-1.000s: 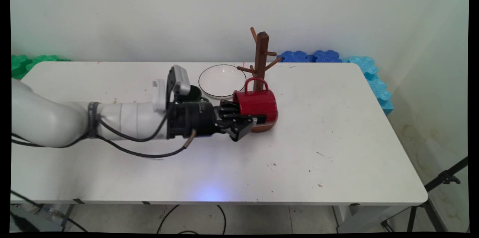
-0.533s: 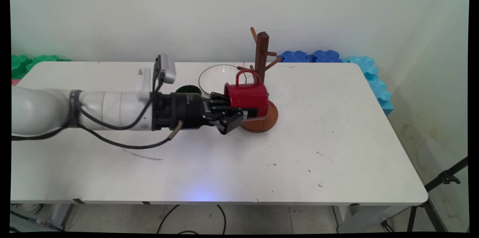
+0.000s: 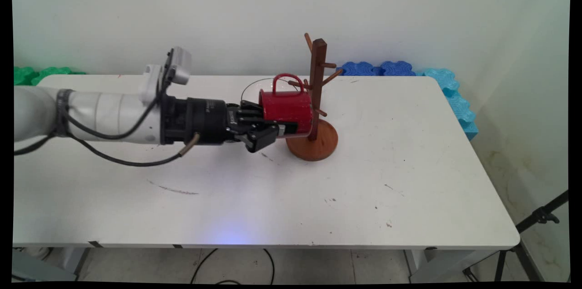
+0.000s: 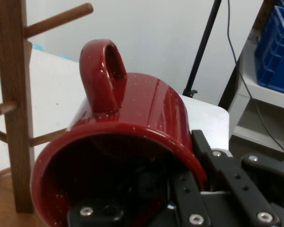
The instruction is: Place the picked object on the table
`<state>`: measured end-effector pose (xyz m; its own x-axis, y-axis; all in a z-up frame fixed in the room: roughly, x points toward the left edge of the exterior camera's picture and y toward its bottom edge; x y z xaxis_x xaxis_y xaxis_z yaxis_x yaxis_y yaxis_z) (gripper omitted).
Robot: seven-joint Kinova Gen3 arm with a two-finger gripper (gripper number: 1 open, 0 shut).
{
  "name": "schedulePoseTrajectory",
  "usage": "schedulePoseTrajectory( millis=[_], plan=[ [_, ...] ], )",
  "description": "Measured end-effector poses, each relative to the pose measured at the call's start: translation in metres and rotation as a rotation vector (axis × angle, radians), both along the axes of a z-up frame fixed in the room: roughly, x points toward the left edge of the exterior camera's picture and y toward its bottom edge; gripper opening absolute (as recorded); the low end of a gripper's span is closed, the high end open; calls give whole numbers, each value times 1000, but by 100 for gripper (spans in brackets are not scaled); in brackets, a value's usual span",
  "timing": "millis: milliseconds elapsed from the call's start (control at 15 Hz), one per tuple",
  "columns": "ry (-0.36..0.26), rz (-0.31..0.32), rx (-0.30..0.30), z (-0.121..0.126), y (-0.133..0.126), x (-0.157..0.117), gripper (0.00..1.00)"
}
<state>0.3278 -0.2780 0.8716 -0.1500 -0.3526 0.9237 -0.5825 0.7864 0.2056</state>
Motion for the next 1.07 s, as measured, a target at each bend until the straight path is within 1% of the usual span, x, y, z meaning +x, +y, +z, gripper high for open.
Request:
schedulePoseTrajectory(
  millis=[667,1067],
  plan=[
    [-51,-52,11,28,5,32,0],
    [-110,-89,20,43,4,51,0]
  ],
)
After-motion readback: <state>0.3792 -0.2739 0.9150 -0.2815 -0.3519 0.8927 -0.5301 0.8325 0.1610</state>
